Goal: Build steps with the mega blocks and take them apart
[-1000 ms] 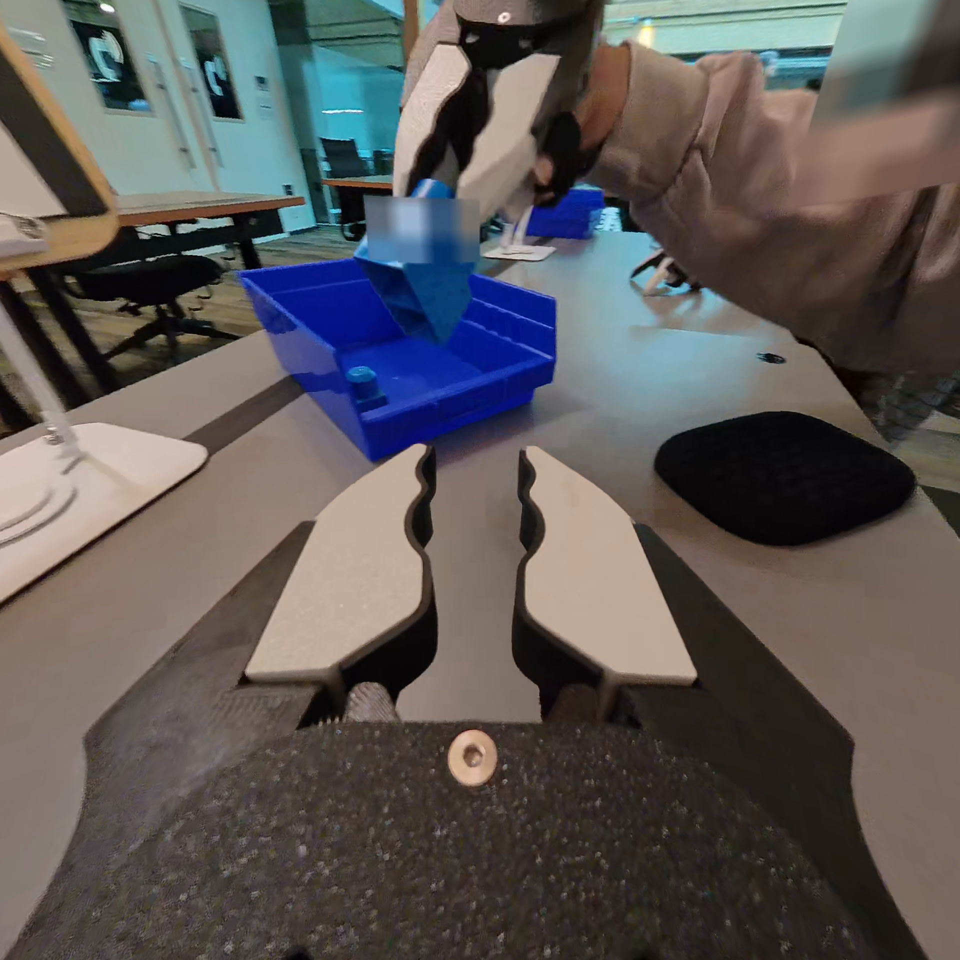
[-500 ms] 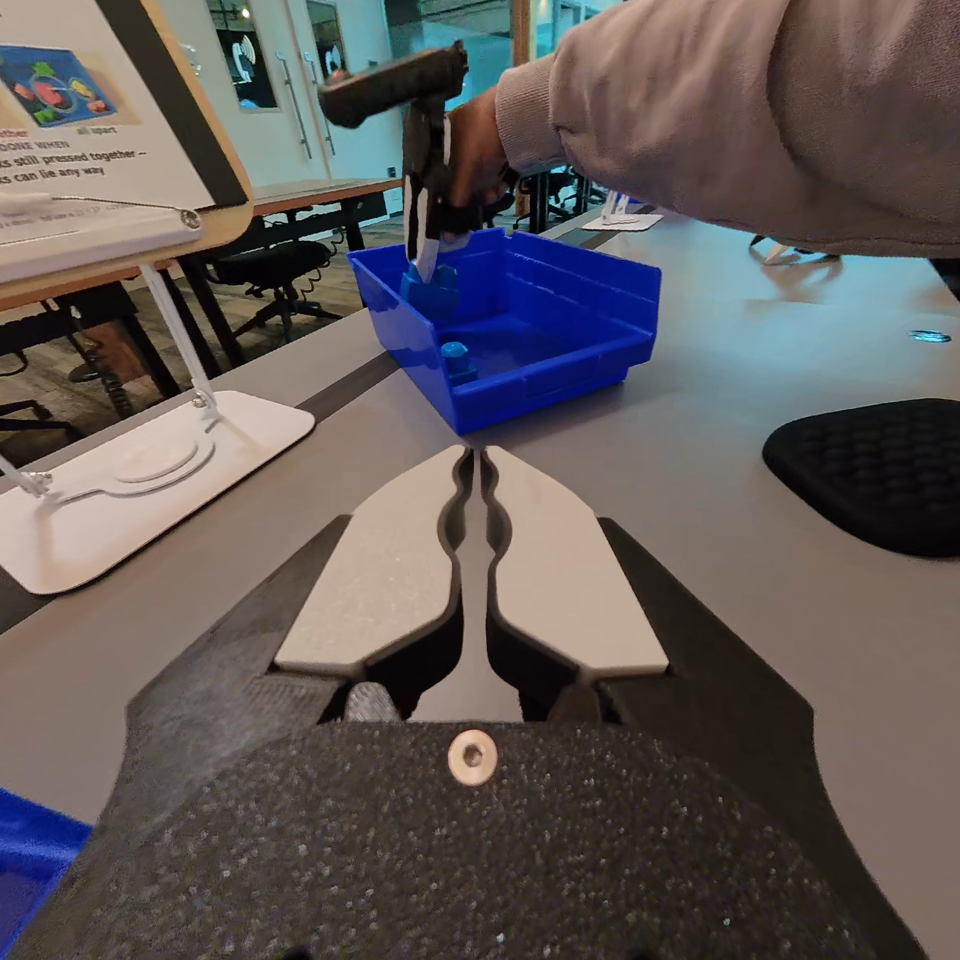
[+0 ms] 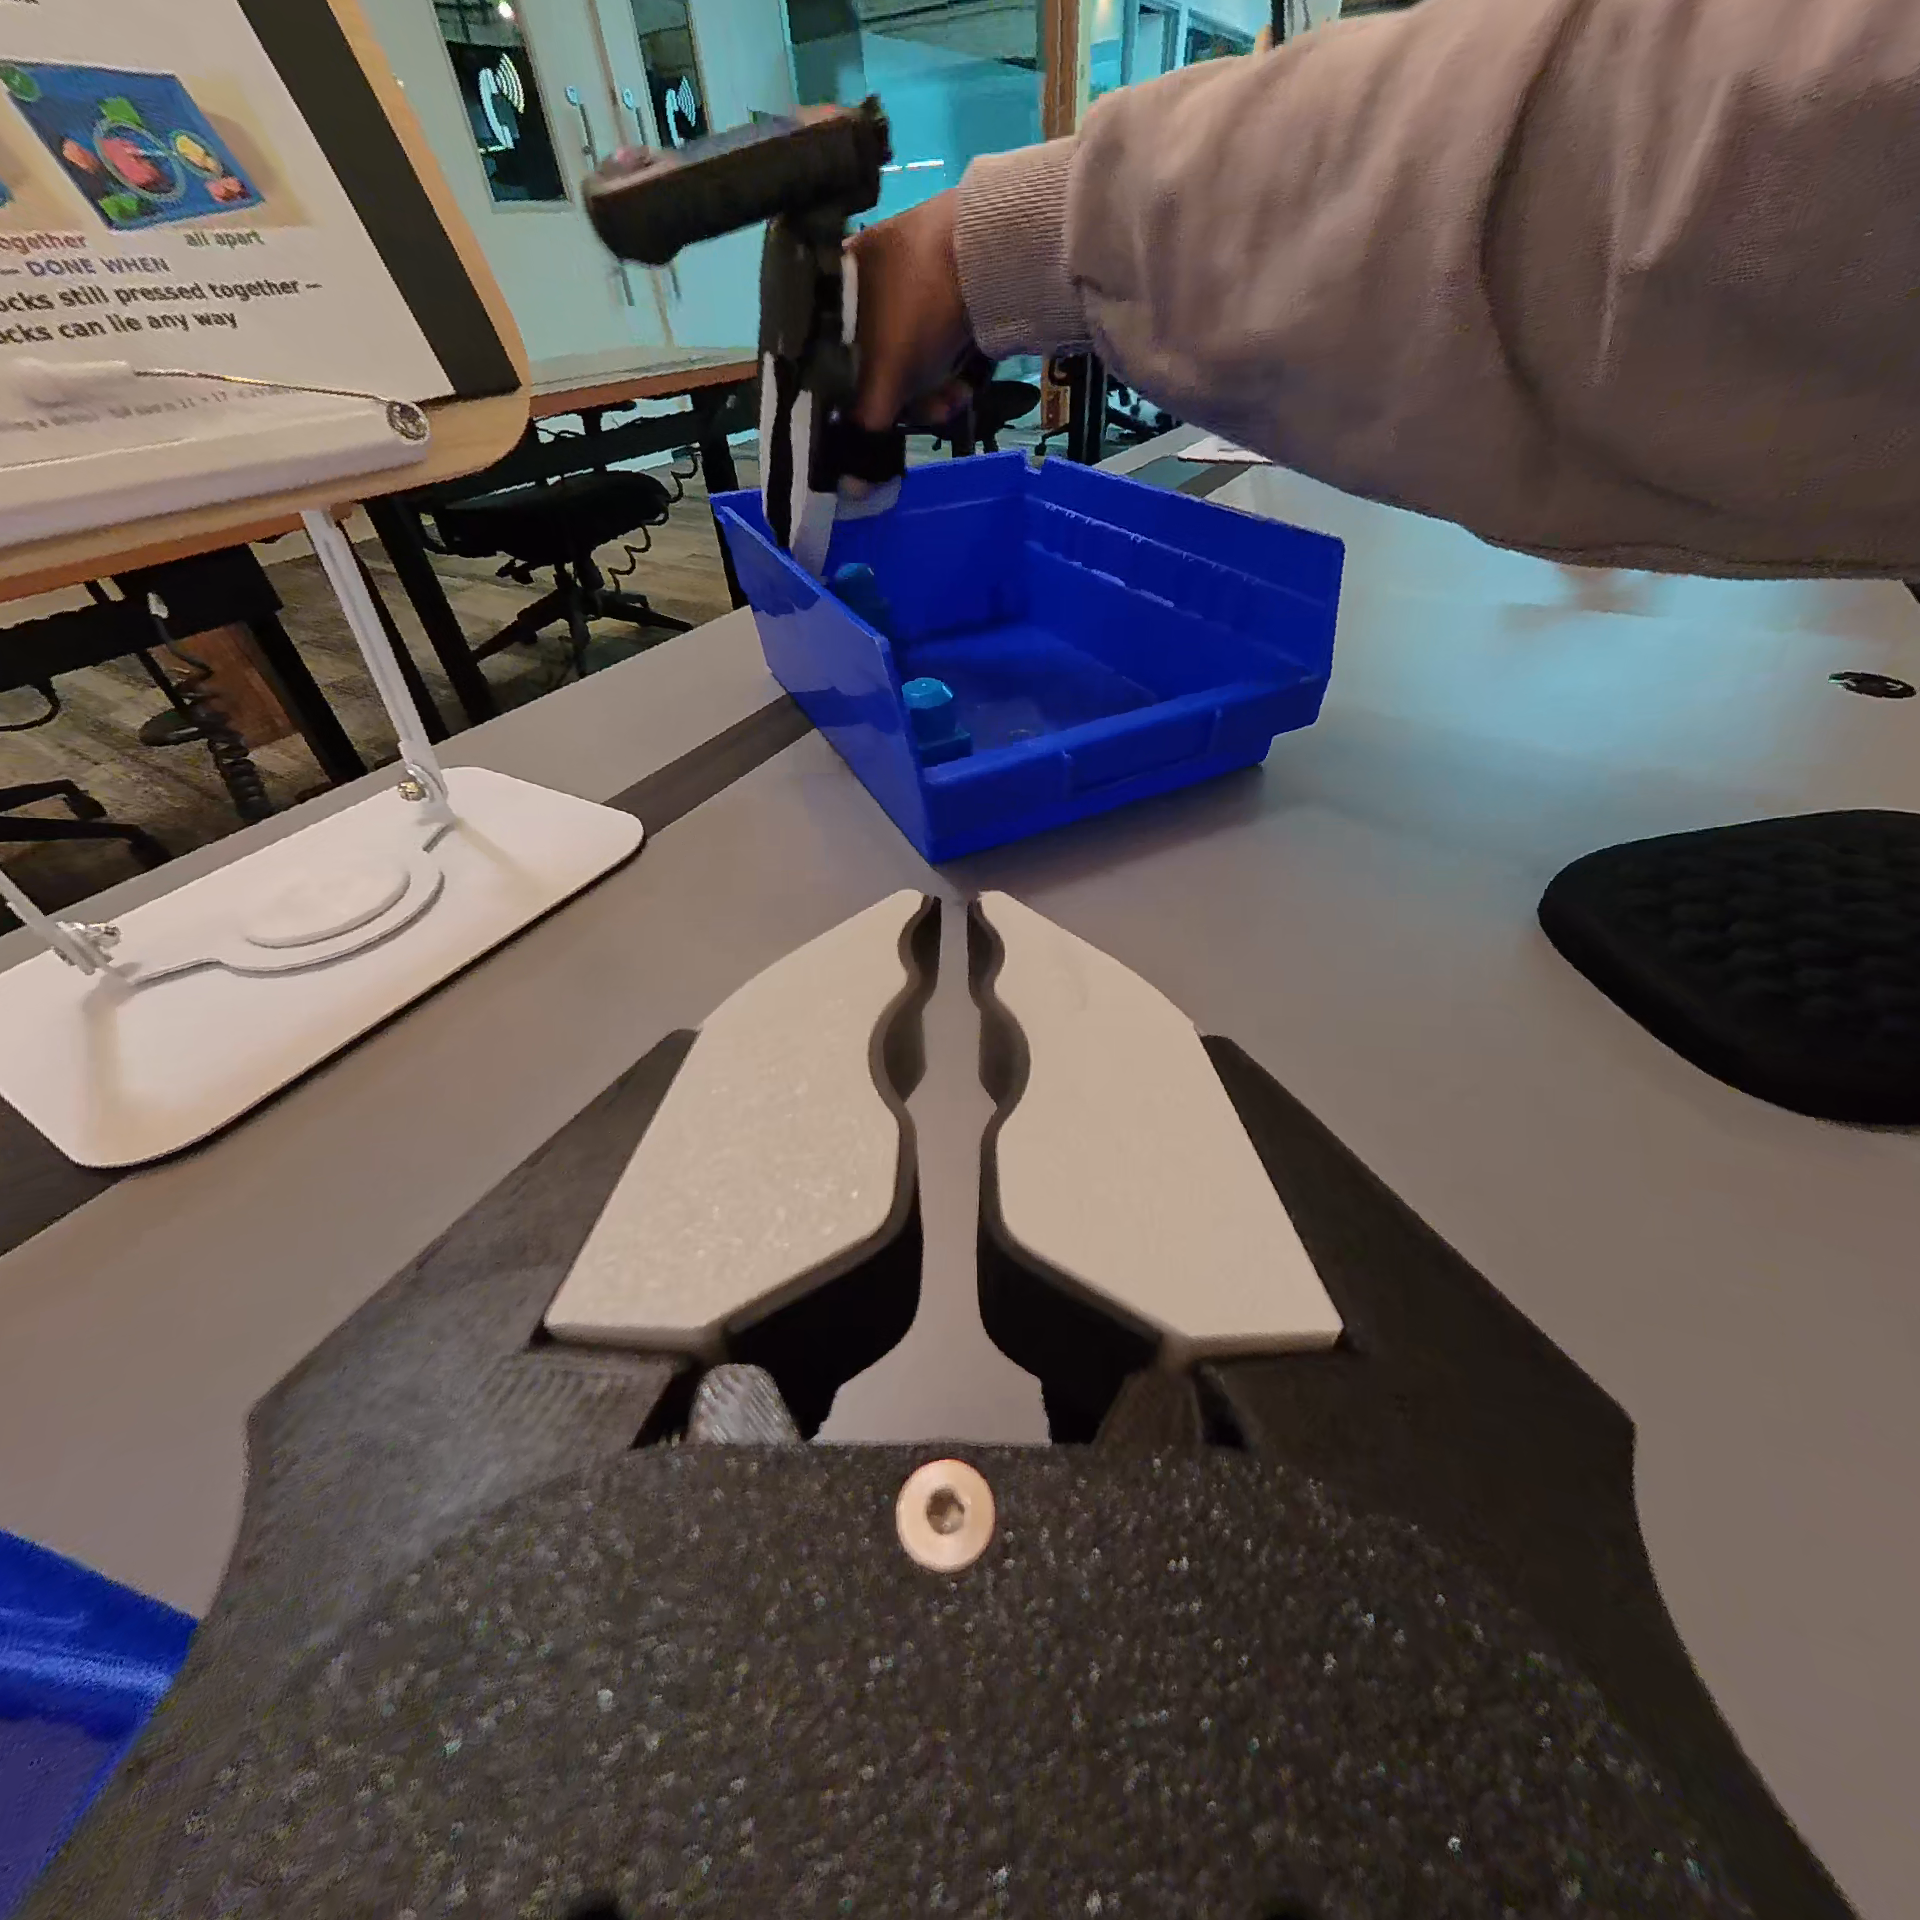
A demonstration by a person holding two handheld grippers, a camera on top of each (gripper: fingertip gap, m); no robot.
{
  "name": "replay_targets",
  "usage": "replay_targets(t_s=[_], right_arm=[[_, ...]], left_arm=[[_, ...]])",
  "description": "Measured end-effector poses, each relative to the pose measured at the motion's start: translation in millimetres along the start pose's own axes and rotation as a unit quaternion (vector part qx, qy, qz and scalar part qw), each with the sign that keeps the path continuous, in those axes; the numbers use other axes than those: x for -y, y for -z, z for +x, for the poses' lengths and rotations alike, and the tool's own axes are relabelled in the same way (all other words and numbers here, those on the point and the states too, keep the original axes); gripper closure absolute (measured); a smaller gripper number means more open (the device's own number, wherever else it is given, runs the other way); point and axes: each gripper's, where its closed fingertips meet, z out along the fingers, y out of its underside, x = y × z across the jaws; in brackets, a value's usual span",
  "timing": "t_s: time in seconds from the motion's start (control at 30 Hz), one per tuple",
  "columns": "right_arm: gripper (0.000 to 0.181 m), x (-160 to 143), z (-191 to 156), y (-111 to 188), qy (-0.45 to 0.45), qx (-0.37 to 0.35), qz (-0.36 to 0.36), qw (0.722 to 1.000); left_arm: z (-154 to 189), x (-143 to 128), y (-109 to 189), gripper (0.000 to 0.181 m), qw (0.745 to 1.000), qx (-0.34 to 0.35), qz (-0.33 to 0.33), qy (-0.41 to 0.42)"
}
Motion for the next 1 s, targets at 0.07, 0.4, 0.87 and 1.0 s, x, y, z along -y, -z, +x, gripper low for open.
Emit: replay_targets(t_s=[0.07,0.4,0.87,1.0], right_arm=[[0.137,9.4,-10.0,23.0,-0.006,-0.004,0.063,0.998],[0.146,4.9,-131.8,159.0,-0.069,-0.138,0.437,0.886],[0.177,-55.7,-271.3,135.2,-0.277,-0.107,0.558,0.775],[0.180,-60.0,-273.3,126.2,-0.276,-0.102,0.550,0.782]], left_arm=[[-2.8,3.0,2.4,0.177,1.000,0.007,0.006,0.005],[-59.5,27.0,40.5,0.181,0.988,0.145,0.053,0.013],[-190.7,10.9,224.1,0.151,0.859,0.505,-0.058,0.062],[-215.7,-20.1,246.6,0.138,0.843,0.499,-0.179,0.095]])
